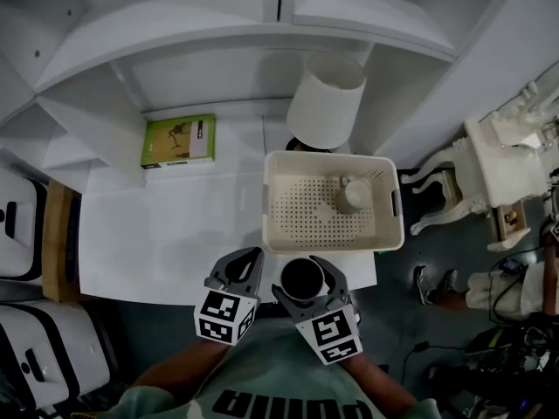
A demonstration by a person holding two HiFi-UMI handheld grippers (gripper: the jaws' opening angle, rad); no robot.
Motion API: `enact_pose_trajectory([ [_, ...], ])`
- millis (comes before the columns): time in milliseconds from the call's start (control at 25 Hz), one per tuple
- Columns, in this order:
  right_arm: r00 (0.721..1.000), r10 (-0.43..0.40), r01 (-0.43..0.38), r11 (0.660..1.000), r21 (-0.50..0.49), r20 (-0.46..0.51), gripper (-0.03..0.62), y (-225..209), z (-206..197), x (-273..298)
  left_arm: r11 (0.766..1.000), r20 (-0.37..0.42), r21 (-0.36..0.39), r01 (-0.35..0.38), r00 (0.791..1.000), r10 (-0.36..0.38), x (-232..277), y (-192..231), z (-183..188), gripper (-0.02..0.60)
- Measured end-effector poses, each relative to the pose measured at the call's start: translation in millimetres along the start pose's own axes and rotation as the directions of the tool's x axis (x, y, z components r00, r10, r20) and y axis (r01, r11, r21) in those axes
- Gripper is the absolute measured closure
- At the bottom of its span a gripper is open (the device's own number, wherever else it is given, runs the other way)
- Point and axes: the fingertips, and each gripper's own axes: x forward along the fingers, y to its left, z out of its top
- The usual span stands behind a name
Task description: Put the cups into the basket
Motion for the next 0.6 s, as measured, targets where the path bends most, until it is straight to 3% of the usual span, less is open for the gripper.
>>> enact_pose_trajectory([
  [280,0.998,-0.047,0.044,0.998,0.050,0.053,0.201,-13,31,0,0.999,0.045,0.012,0.042,0.998,-0.042,6,2,23,0.575],
  [600,0.992,-0.071,0.066,0.996,0.053,0.100,0.201,-46,58,3,1.000,0.072,0.004,0.015,0.997,-0.015,13,13,44,0.575],
])
